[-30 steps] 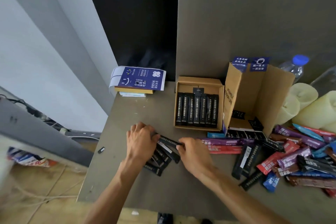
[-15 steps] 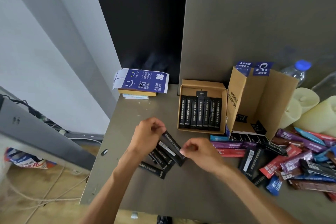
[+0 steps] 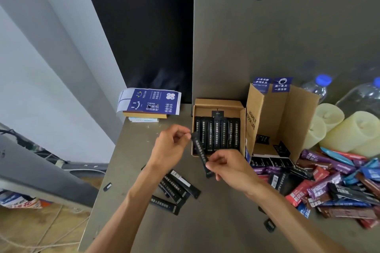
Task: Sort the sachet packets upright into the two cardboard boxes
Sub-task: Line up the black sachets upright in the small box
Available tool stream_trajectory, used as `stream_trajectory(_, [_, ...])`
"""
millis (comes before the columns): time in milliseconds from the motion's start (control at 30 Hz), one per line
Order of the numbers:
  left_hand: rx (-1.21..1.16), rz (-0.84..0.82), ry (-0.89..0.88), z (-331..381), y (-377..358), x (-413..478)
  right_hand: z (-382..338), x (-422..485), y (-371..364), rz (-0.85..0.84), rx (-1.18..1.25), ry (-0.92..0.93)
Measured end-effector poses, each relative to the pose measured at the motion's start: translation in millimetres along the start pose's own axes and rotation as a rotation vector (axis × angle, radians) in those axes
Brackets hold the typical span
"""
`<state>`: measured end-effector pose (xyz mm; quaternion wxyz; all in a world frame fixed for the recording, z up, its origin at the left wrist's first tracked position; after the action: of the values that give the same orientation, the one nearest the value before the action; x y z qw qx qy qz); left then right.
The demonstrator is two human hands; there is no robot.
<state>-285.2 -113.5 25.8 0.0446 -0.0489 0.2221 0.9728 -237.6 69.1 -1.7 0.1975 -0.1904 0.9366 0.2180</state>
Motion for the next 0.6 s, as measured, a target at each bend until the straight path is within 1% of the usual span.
stream_trajectory(100, [0.102,0.023,0.052,-13.3,-4.3,4.4,-4.1,10.1,29.2,0.175,-0.076,0.022])
stream_trajectory(167, [0.119,-0.007,0.088,-20.7,-12.5,7.2,-8.3,20.7,38.9,0.233,-0.139,0.025])
stream_trajectory(333, [0.072,-0.086,0.134,-28.3,-31.0,9.6,-7.5,62.2,28.0,0.233,-0.209,-0.020])
stream_trajectory(500, [0.053,-0.091,0.124,-31.0,-31.8,9.4,2.7,87.0,18.7,0.253,-0.191,-0.086])
stream_trajectory(600, [0.044,-0.102,0.102,-30.0,-32.9,9.5,2.3,91.0,12.3,0.244,-0.270,-0.105])
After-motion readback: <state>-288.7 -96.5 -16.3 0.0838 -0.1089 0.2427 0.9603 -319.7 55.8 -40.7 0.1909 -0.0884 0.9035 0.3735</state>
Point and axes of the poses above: each hand's wrist, its own x-axis towards the middle knuckle, its own y-axis out of the back of the hand, z = x × y, the point moved 10 cm from there along x, towards the middle knuckle, and after that the axes turned 7 degrees about -z, right-handed, at the moved point
